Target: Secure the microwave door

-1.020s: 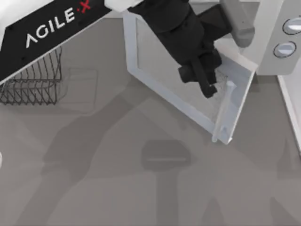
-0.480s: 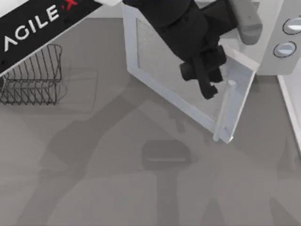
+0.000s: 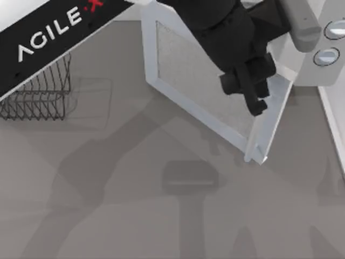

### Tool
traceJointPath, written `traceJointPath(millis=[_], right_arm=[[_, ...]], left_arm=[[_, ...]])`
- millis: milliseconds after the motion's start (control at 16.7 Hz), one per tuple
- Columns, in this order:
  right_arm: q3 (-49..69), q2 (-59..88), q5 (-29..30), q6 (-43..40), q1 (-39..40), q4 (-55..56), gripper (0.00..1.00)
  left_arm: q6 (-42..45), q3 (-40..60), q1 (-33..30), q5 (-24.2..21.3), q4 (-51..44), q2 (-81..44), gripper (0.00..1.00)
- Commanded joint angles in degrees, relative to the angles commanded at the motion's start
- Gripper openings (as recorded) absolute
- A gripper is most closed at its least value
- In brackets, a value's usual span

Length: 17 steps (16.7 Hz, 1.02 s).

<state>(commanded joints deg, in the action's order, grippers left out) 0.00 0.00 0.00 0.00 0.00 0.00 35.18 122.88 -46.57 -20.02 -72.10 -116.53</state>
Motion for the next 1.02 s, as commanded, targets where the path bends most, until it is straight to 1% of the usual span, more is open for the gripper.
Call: traceJointPath(millis=[240,540,840,1020], right_arm=[[0.0,0.0,0.0,0.0,0.0,0.0,1.0],[0.0,0.0,0.0,0.0,0.0,0.0,1.0],[0.0,0.0,0.0,0.0,0.0,0.0,1.0],[0.0,0.0,0.0,0.0,0.0,0.0,1.0]], left_arm=[[-2.0,0.6,2.4,1.8,4.4,-4.4,0.0],[-1.9,0.4,2.2,1.8,4.4,-4.4,0.0],[1.5,1.7,-2.0,-0.9,-0.9,0.3,0.0],[0.4,4.3,-3.0,-0.7,-2.9,-0.4,0.0]])
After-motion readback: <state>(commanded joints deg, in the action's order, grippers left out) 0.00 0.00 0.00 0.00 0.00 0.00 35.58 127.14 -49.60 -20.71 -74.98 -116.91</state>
